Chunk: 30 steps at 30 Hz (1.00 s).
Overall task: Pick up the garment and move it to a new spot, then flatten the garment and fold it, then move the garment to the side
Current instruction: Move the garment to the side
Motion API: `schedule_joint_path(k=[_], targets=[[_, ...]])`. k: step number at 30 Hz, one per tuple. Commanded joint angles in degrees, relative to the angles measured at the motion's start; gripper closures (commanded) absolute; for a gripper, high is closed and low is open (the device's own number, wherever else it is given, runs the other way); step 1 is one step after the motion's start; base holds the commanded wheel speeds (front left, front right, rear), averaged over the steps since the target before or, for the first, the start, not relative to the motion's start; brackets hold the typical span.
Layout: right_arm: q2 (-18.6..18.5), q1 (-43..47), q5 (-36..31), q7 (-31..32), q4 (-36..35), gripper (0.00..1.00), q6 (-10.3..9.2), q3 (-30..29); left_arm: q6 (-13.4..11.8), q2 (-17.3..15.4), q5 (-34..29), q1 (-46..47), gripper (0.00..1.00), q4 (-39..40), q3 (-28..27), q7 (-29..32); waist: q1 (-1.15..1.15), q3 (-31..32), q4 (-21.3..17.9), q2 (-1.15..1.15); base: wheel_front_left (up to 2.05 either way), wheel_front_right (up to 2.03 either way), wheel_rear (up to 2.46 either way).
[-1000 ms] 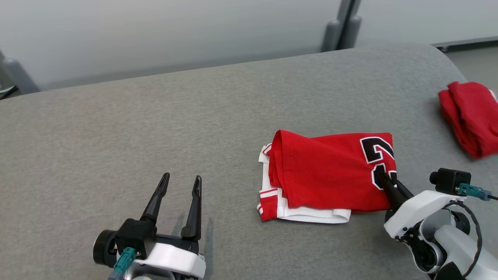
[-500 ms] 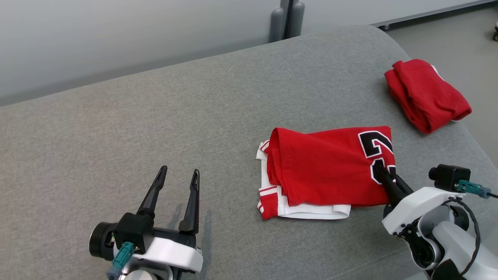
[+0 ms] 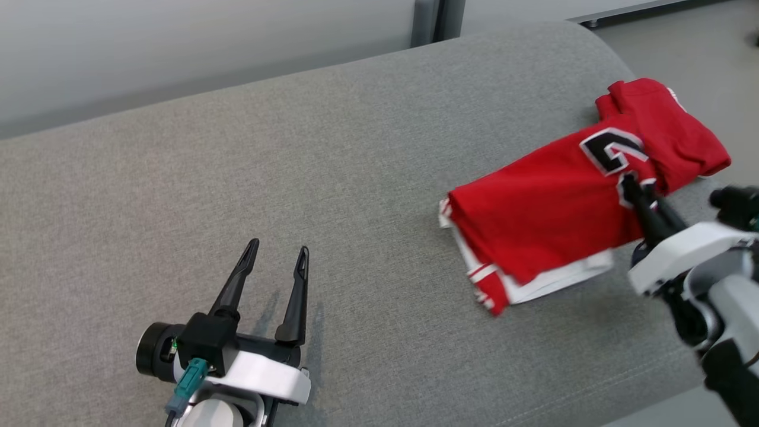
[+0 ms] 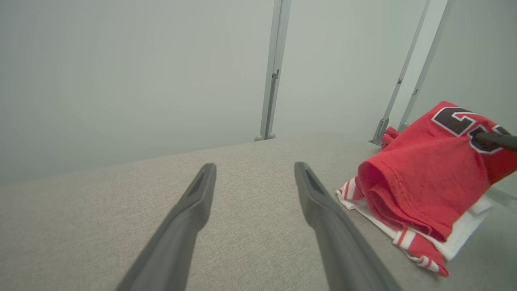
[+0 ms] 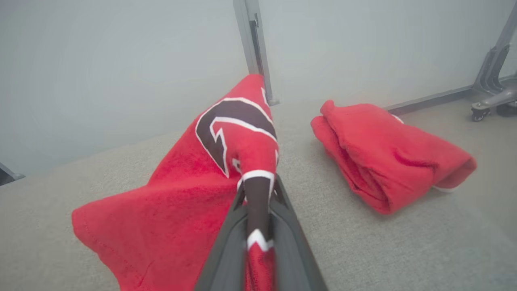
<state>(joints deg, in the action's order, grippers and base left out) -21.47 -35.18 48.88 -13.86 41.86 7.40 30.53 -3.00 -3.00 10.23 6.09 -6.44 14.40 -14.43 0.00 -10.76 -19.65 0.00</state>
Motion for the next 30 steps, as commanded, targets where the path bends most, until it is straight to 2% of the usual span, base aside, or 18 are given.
schedule_joint_path(k=[1,9,23,30], targets=[[-1.76,-1.89,-1.23,-1.13,-0.29,1.00,0.09,-0.60,0.29,-0.43,-0.63,2.73,0.00,1.73,-1.34,-0.54,0.00,-0.95,0.77,0.00,0.00,0.00,0.00],[-5.55,-8.04,-5.42,-1.14,2.10,1.00,0.09,-5.10,0.13,-1.37,-1.46,4.25,0.00,3.68,-0.58,0.74,0.00,-4.74,2.69,0.00,0.00,0.00,0.00],[-12.03,-14.71,-5.91,-1.14,8.44,1.00,0.09,-11.91,0.07,-2.48,-2.62,7.55,0.00,6.57,0.82,2.86,0.00,-11.20,5.44,0.00,0.00,0.00,0.00],[-13.56,-16.58,-5.44,-1.14,11.72,1.00,0.09,-15.73,0.01,-3.47,-3.27,8.72,0.00,7.83,1.25,4.04,0.00,-13.82,6.42,0.00,0.00,0.00,0.00]])
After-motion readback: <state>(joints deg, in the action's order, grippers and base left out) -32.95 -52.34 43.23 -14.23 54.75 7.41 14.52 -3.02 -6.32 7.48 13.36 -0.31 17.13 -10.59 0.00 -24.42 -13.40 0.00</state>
